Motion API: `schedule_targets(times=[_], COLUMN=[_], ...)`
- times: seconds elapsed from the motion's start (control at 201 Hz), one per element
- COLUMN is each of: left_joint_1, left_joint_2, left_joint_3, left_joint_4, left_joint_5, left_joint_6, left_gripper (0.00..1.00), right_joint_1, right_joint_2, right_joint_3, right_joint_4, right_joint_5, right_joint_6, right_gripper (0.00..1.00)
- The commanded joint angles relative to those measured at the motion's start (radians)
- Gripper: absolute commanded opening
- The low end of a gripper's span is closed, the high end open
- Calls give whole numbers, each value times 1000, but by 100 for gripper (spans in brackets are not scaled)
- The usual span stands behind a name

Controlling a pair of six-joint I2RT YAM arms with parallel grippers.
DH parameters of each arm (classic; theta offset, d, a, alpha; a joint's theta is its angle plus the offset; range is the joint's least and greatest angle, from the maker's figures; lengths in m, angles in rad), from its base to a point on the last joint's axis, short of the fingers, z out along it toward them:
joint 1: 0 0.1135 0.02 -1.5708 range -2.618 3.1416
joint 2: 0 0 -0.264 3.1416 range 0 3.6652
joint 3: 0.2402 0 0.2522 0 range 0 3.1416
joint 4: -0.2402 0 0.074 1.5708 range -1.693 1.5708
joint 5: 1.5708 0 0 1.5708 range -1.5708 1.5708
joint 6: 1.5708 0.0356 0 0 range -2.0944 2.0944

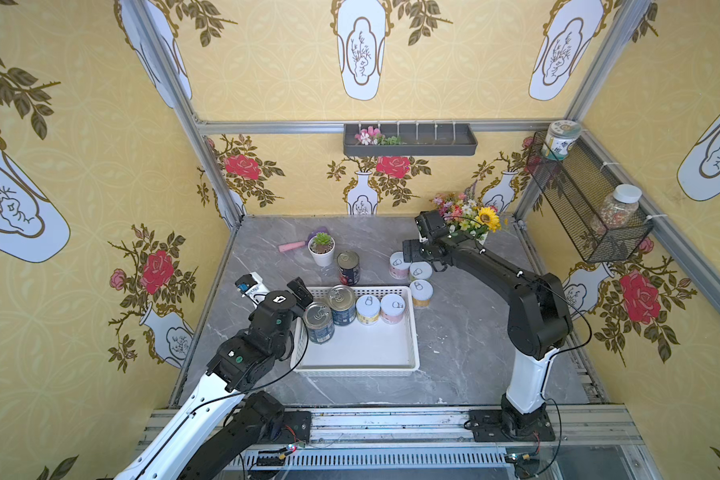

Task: Put the canned food in the basket
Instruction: Pick up the canned food from the center of the board.

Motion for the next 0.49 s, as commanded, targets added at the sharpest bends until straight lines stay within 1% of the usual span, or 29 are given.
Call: schedule_targets(times=[0.0, 0.07, 0.174, 0.249, 0.488], left_joint_1=[0, 0, 0, 0, 0], left_joint_2=[-3, 1, 5, 0, -33], left_joint_3=[-2, -1, 3, 3, -10], left_joint_4=[25, 26, 20, 15, 19], left_joint_5=[7, 13, 15, 15, 9], left_joint_6=[15, 18, 17, 14, 11], left_gripper=[100, 100, 100, 100, 100], right_joint_1=[-13, -24, -45, -44, -45], right_joint_2=[8, 17, 22, 33, 48], right_joint_3=[-19, -14, -36, -32, -32], right_joint_4=[14, -7, 10, -1, -14], right_joint_5=[-38, -25, -99, -126, -176], right_joint_6=[-28, -29, -13, -13, -14], right_gripper=[97, 97, 97, 97, 98])
